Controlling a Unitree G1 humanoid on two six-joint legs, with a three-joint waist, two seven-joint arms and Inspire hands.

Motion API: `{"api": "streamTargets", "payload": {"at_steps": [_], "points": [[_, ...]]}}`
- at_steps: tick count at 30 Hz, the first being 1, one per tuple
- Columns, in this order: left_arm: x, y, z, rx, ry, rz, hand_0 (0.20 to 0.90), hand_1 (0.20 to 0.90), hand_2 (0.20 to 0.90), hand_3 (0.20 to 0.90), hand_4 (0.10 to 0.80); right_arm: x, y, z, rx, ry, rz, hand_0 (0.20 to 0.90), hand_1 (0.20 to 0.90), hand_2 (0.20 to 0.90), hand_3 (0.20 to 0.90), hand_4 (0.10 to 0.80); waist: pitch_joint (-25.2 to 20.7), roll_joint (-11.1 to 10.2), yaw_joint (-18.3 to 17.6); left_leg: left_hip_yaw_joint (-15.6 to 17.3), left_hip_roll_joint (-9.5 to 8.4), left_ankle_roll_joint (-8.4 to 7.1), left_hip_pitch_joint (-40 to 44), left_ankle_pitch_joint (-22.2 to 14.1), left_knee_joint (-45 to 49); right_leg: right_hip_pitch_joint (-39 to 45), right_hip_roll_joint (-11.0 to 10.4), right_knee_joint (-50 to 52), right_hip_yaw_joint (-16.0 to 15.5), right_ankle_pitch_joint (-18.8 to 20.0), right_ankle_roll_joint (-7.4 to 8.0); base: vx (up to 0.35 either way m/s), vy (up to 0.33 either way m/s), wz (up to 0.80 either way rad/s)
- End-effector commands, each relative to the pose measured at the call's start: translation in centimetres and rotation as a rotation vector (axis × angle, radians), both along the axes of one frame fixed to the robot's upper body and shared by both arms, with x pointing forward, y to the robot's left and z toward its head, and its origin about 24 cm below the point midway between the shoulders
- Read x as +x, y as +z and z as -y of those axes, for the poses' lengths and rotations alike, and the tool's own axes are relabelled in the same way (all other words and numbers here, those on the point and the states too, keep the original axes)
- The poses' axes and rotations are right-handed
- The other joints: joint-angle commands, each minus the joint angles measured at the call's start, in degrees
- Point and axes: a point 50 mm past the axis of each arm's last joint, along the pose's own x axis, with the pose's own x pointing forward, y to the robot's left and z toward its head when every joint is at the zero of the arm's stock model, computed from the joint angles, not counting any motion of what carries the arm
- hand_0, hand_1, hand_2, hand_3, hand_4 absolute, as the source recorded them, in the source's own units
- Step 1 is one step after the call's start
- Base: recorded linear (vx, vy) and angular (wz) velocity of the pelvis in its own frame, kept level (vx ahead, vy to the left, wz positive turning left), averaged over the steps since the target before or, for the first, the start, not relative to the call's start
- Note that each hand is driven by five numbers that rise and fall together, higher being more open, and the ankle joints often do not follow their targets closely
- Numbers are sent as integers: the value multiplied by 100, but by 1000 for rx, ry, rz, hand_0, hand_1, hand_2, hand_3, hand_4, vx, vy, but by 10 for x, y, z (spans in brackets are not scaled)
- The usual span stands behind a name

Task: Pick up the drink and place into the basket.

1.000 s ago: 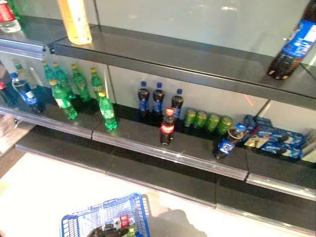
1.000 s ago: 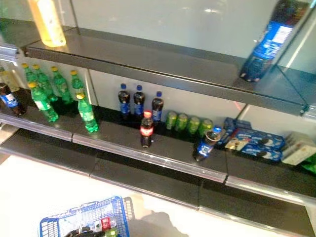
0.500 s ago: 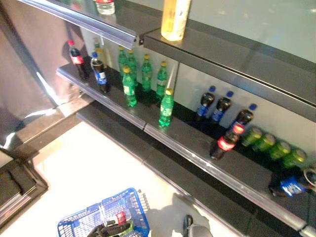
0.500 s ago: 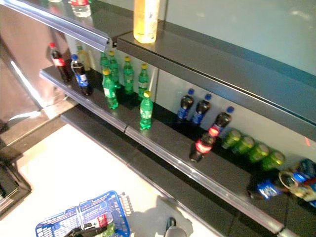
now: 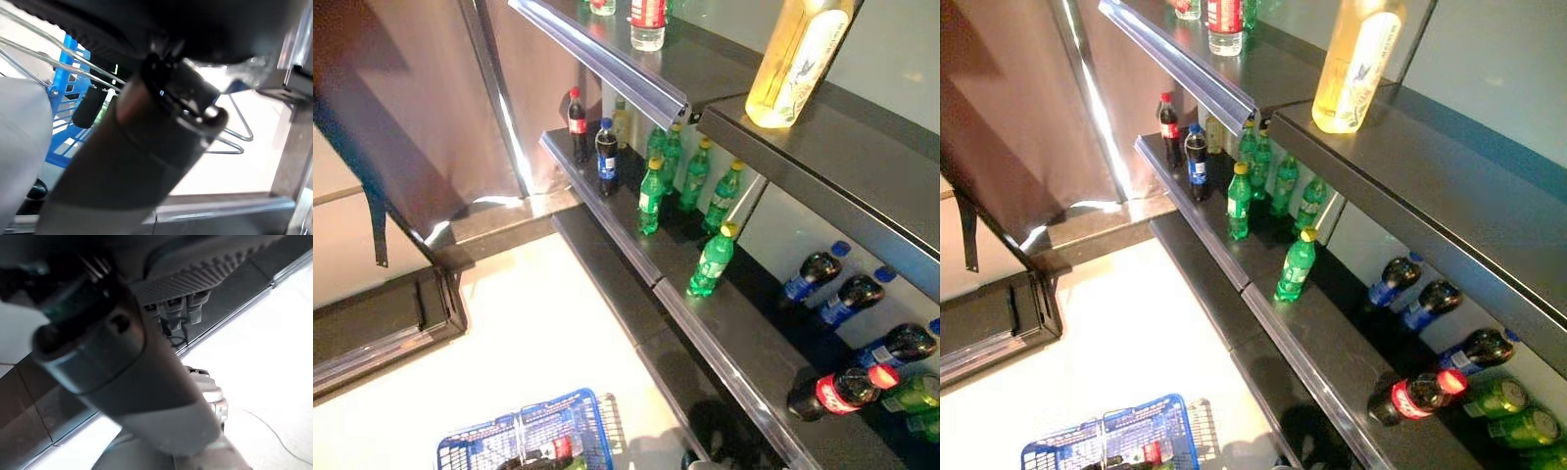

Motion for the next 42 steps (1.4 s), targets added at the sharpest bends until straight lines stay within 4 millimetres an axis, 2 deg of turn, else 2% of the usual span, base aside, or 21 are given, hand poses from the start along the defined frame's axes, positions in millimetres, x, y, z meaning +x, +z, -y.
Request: {"api": "streamTargets", "payload": {"at_steps": [1, 4, 5, 6, 8, 10, 11, 13, 14, 16, 20, 26, 29, 30, 32, 33, 34, 35, 36, 39, 42], "points": [[79, 29, 7, -52, -34, 397, 300, 300, 300, 200, 100, -9, 7, 27, -91, -30, -3, 900, 900, 900, 900, 800, -368, 20, -61, 173, -803, 122, -496, 569, 1409, -566, 582, 327, 118, 278, -453, 187, -59, 15], [91, 32, 14, -83, -40, 432, 300, 300, 300, 200, 100, -12, 8, 31, -105, -30, -7, 900, 900, 900, 900, 800, -281, 26, -78, 531, -647, -152, -1053, 1122, 2358, -423, 575, 389, -124, 67, -631, 105, -20, 48], [96, 35, 17, -96, -58, 444, 300, 300, 300, 200, 100, -15, 8, 33, -111, -56, -5, 900, 900, 900, 900, 800, -200, -51, -60, 673, -202, -170, -1341, 1292, 2540, -326, 489, 395, -138, 32, -669, 72, 4, 47], [97, 35, 17, -99, -62, 447, 300, 300, 300, 200, 100, -15, 8, 33, -111, -61, -5, 900, 900, 900, 900, 800, -172, -57, -50, 680, -121, -166, -1391, 1288, 2581, -297, 482, 398, -134, 24, -674, 80, 40, 33], [100, 38, 18, -112, -62, 469, 300, 300, 300, 200, 100, -10, 9, 33, -107, -64, 13, 900, 900, 900, 900, 800, -53, -75, 87, 469, 171, -74, -1449, 1245, 1840, -171, 462, 363, 39, -32, -594, 123, 144, 10], [96, 38, 16, -115, -41, 477, 300, 300, 300, 200, 100, -3, 9, 31, -104, -35, 23, 900, 900, 900, 900, 800, -27, -72, 227, 16, 260, 21, -1278, 1152, 963, -121, 496, 302, 302, -39, -496, 132, 196, -14], [93, 37, 15, -119, -43, 483, 300, 300, 300, 200, 100, 0, 9, 30, -102, -29, 30, 900, 900, 900, 900, 800, -18, -79, 288, -356, 270, 76, -1238, 1132, 865, -211, 536, 400, 556, -91, -483, 73, 198, -20], [93, 38, 15, -129, -54, 488, 300, 300, 300, 200, 100, 2, 10, 31, -107, -42, 29, 900, 900, 900, 900, 800, -11, -57, 347, -501, 237, -6, -1310, 1142, 911, -233, 566, 525, 681, -195, -501, 52, 241, -44], [95, 39, 18, -136, -57, 491, 300, 300, 300, 200, 100, 1, 10, 31, -112, -41, 24, 900, 900, 900, 900, 800, -10, 1, 360, -361, 253, -15, -1167, 970, 474, -246, 536, 685, 596, -258, -459, 65, 299, -40], [98, 39, 21, -129, -68, 482, 300, 300, 300, 200, 100, -3, 9, 31, -115, -47, 16, 900, 900, 900, 900, 800, -6, 80, 300, -245, 253, -16, -954, 932, 128, -384, 500, 995, 548, -302, -357, 60, 270, 2], [101, 44, 7, -87, -34, 484, 300, 300, 300, 200, 100, -11, 6, 23, -79, 17, 9, 900, 900, 900, 900, 800, -26, 1, 232, -83, 112, 76, -861, 886, -22, -403, 370, 968, 653, -12, -128, 34, 163, -4], [100, 45, 0, -55, -44, 460, 300, 300, 300, 200, 100, -11, 4, 16, -55, 0, 1, 900, 900, 900, 900, 800, -79, -98, 294, 92, -23, 184, -823, 784, -43, -198, 272, 647, 627, 80, -49, 45, 122, -9], [100, 43, 7, -82, -94, 450, 300, 300, 300, 200, 100, -13, 3, 13, -59, -56, 5, 900, 900, 900, 900, 800, -85, -136, 254, 196, -154, 309, -750, 759, -206, -240, 162, 619, 673, 366, 81, 9, 211, -9], [100, 42, 14, -91, -148, 437, 300, 300, 300, 200, 100, -13, 2, 12, -56, -95, 14, 900, 900, 900, 900, 800, -48, -146, 189, 218, -213, 391, -705, 758, -303, -383, 101, 658, 778, 613, 210, -13, 208, -15], [104, 43, 18, -87, -170, 434, 300, 300, 300, 200, 100, -12, 2, 9, -47, -95, 26, 900, 900, 900, 900, 800, -5, -176, 116, 348, -244, 403, -695, 737, -378, -530, -80, 433, 845, 976, 289, -81, 129, -35], [106, 43, 18, -83, -172, 437, 300, 300, 300, 200, 100, -12, 2, 9, -49, -113, 38, 900, 900, 900, 900, 800, 12, -195, 112, 420, -263, 383, -680, 727, -419, -606, -173, 333, 760, 1163, 323, -168, 100, -57], [110, 46, 16, -66, -175, 443, 300, 300, 300, 200, 100, -10, 2, 7, -35, -128, 51, 900, 900, 900, 900, 800, 71, -206, 128, 658, -260, 319, -609, 723, -544, -886, -389, 249, 399, 1560, 423, -207, 93, -69], [111, 48, 13, -55, -159, 448, 300, 300, 300, 200, 100, -9, 2, 7, -30, -109, 47, 900, 900, 900, 900, 800, 98, -174, 205, 964, -204, 270, -555, 761, -667, -947, -611, 219, -67, 1648, 461, -253, 113, -104], [111, 49, 10, -47, -146, 449, 300, 300, 300, 200, 100, -9, 2, 8, -27, -93, 39, 900, 900, 900, 900, 800, 92, -152, 241, 1142, -197, 269, -538, 786, -745, -973, -690, 238, -306, 1684, 485, -219, 91, -142], [109, 50, 0, -30, -127, 444, 300, 300, 300, 200, 100, -14, 2, 9, -24, -100, 20, 900, 900, 900, 900, 800, 57, -56, 285, 1345, -179, 356, -628, 847, -748, -958, -620, 674, -386, 1489, 415, -231, 54, -117], [101, 45, -3, -8, -102, 419, 300, 300, 300, 200, 100, -16, 2, 12, -30, -120, 15, 900, 900, 900, 900, 800, -38, 99, 337, 1615, -105, 455, -772, 914, -745, -793, -482, 1340, -495, 1080, 216, -265, 19, -33]]}}
